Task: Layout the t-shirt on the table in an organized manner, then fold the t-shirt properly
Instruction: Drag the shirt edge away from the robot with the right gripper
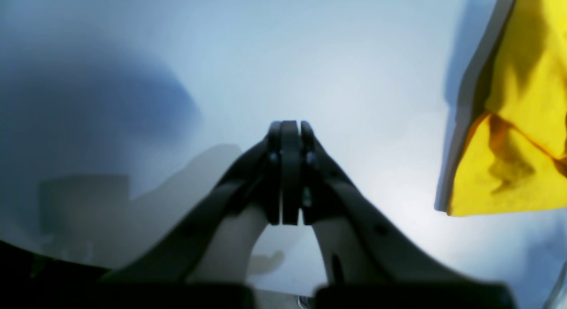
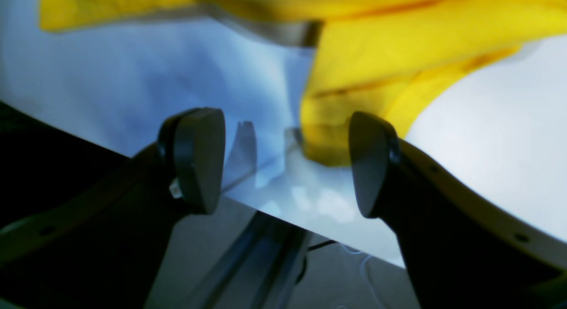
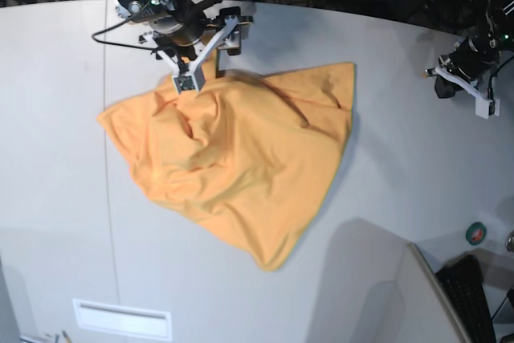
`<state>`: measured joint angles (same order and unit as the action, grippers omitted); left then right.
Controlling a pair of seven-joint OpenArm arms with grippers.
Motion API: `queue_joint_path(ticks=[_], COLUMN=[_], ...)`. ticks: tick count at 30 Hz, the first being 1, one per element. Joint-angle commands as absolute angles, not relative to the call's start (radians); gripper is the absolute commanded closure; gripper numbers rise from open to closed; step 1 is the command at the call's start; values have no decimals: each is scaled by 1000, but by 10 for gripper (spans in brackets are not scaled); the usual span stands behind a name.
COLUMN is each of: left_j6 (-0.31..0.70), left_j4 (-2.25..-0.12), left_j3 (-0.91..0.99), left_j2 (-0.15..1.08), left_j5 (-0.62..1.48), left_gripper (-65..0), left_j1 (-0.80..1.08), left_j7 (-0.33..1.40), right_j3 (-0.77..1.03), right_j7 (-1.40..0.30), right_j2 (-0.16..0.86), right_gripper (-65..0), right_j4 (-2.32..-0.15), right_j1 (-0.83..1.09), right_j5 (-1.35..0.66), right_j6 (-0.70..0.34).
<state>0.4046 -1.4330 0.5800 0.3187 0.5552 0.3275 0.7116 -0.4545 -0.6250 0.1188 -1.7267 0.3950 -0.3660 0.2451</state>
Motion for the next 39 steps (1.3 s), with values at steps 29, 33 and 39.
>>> queue_joint_path(ticks=[29, 33, 39], left_j6=[409, 409, 337], left_j4=[-1291, -1259, -1360], left_j3=[259, 263, 255], left_j2=[153, 159, 216], left_j5=[567, 567, 567], left_gripper=[-446, -8, 0], left_j1=[271, 231, 154], left_j7=[552, 552, 555], right_j3=[-501, -499, -389], right_j7=[-559, -559, -596], right_j2=[159, 180, 225], right_gripper=[0, 0, 0], right_j4=[-1572, -1604, -1811], right_j1=[318, 312, 297], right_j5=[-371, -371, -371], right_j6=[297, 297, 297])
